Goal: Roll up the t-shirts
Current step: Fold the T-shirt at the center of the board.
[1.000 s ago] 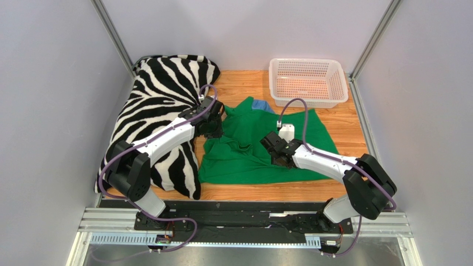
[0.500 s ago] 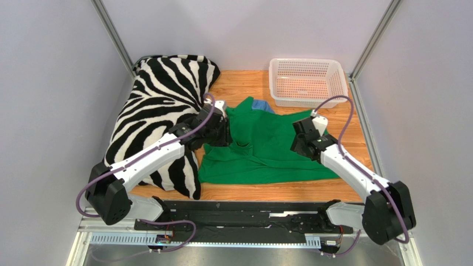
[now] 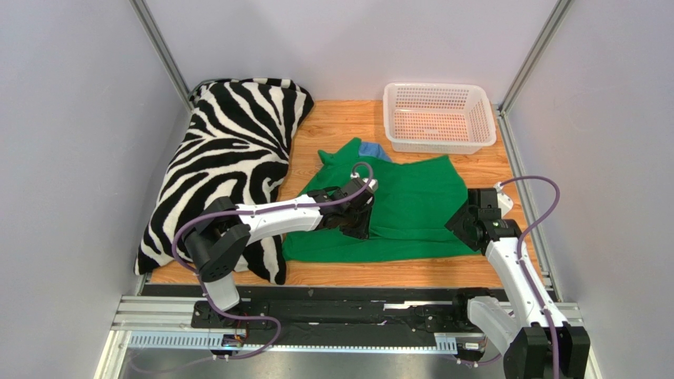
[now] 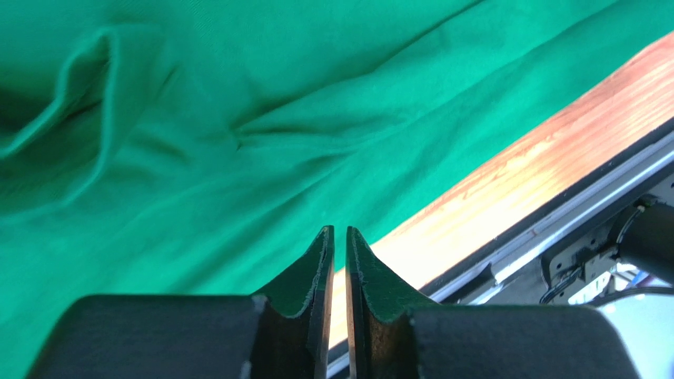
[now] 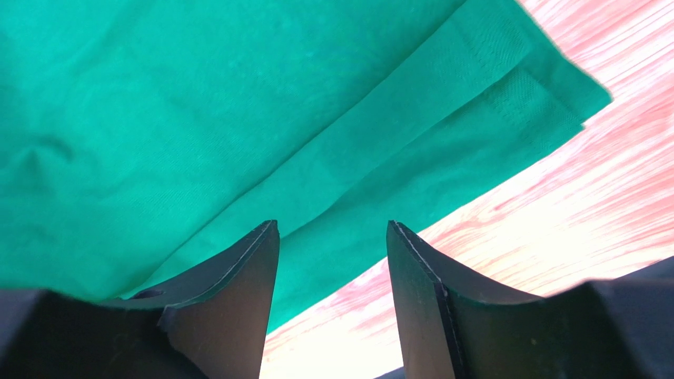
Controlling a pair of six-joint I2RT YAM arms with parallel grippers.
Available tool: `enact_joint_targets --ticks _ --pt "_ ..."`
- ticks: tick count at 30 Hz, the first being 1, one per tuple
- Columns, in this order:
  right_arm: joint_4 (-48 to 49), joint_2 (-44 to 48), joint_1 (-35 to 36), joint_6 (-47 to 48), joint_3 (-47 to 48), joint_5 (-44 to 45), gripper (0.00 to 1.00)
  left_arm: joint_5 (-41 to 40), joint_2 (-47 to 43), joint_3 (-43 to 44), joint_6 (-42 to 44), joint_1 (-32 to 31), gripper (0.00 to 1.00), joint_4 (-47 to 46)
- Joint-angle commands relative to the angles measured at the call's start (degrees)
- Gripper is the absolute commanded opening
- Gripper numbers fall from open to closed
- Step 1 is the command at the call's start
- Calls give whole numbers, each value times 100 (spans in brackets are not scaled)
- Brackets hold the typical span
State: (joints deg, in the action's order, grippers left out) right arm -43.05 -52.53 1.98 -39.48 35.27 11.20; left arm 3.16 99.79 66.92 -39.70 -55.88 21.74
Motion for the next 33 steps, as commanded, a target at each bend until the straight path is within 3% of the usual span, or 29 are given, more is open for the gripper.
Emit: enact_joint_targets --ticks 1,22,28,33 --pt "24 235 -31 -191 -20 -250 57 194 277 313 -73 -37 17 -398" --pt "464 -64 101 -270 -169 -786 56 141 1227 1130 94 -28 23 -548" --pt "578 -213 391 -437 -292 -620 57 141 1447 1394 121 24 24 -495" --pt "526 -503 225 -429 -178 188 59 150 1333 1430 200 77 24 -504"
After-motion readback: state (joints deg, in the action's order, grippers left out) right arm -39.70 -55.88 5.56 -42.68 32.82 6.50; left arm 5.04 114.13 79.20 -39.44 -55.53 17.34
